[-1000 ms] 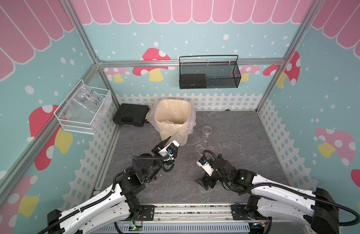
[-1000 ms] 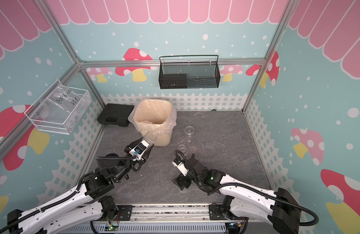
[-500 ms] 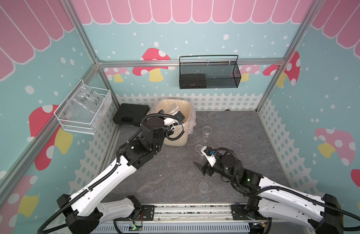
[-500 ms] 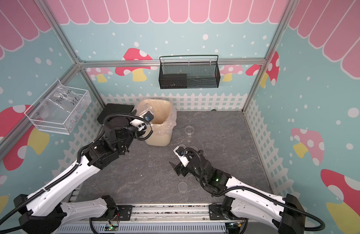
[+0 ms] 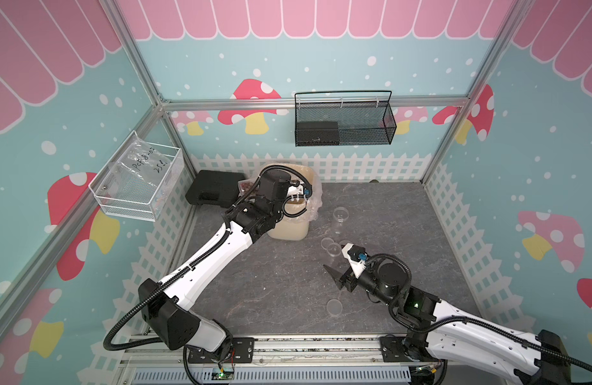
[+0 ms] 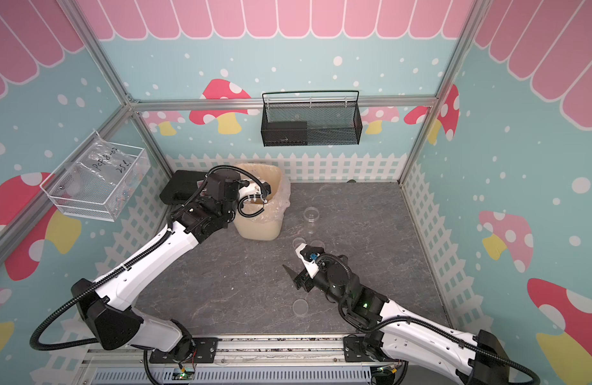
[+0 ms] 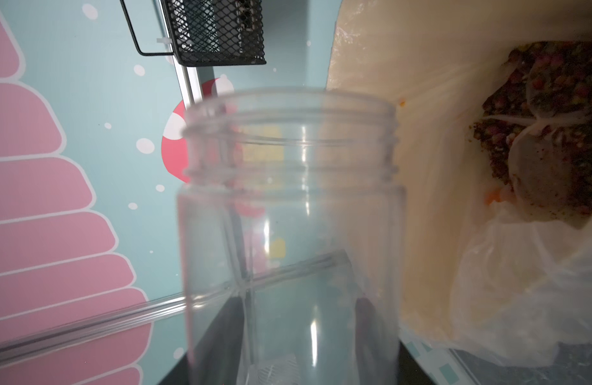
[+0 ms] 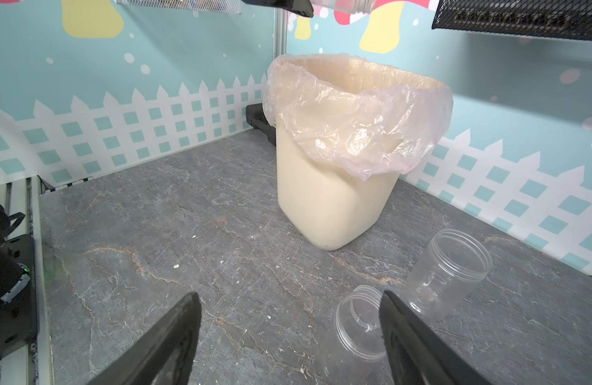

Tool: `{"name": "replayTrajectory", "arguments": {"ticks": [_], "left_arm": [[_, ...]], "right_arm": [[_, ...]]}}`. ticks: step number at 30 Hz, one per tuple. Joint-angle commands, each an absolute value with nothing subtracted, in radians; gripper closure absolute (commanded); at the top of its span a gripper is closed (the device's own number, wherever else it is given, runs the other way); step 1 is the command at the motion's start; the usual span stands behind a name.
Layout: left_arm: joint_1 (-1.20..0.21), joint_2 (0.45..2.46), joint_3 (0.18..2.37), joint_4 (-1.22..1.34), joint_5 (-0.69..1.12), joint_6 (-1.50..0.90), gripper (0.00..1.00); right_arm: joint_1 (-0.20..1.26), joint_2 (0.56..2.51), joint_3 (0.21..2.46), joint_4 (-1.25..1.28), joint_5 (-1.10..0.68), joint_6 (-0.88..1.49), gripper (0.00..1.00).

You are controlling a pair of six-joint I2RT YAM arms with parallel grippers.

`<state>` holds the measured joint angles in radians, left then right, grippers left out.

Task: Empty the moldy dried flower tea in the jars
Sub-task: Pour the moldy dried flower tea into the trash bin.

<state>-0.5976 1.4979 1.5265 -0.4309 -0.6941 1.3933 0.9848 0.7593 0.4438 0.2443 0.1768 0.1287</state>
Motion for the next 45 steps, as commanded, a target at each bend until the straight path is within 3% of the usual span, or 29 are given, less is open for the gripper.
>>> {"name": "replayTrajectory", "arguments": {"ticks": [1,6,15,36,45], "left_arm": [[-0.573,1.531,1.566,-0.372,-0.674,1.614,0.74],[-0.545,1.551,1.557,-0.342,-0.577,1.720,0.76],[-0.523,1.604,1.589,-0.330,-0.562,1.810,0.80],[-0.520,1.605,1.568,-0.360,-0.554,1.797,0.80],[-0.494,1.584,1.531,-0.355,-0.539,1.755,0.80]], "right_arm": [[0.991,0.708,0.408,0.288,0.188,0.159,0.16],[0.992,0.647,0.367,0.290,0.198,0.167,0.16],[0.992,0.614,0.342,0.297,0.208,0.173,0.16],[0.992,0.673,0.350,0.320,0.202,0.168,0.16],[0.985,0.745,0.453,0.313,0.207,0.173,0.14]]}}
